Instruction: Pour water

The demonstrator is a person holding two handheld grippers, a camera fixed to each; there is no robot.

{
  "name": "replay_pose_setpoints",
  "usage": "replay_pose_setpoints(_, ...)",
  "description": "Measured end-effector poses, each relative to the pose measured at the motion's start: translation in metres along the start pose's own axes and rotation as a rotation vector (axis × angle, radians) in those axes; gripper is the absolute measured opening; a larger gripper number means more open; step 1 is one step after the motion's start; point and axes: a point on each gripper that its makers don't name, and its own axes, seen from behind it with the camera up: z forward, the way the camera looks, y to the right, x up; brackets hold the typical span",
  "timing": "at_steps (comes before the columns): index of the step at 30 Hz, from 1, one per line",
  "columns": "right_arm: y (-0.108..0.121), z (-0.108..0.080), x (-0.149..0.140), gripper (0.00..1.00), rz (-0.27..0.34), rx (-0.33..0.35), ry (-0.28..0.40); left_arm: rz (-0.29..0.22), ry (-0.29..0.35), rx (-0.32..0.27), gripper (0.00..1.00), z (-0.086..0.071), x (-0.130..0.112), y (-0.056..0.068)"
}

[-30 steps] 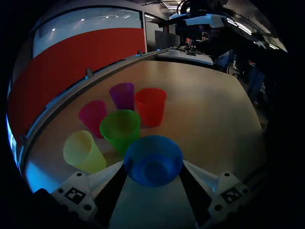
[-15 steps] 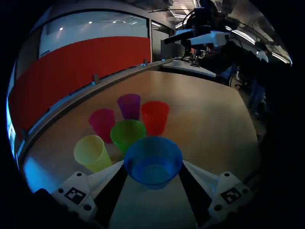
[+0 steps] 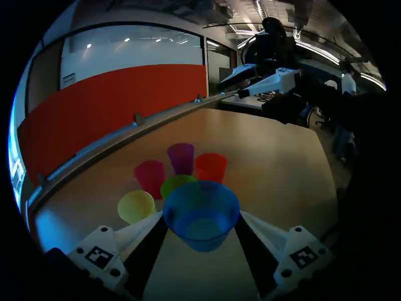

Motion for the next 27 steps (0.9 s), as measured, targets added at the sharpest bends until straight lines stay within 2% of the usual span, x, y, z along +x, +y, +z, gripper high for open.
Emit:
replay_pose_setpoints(17,-0.018,0.035,-0.013,0.99,-0.005,0.038,-0.027,0.003,0.092,0.069,0.86,-0.026,0.032,-0.008)
replay_pose_setpoints(27,-0.023,0.055,-0.018,0.99,-0.006,0.054,-0.044,0.028,0.144,0.136,0.86,-0.042,0.051,-0.018)
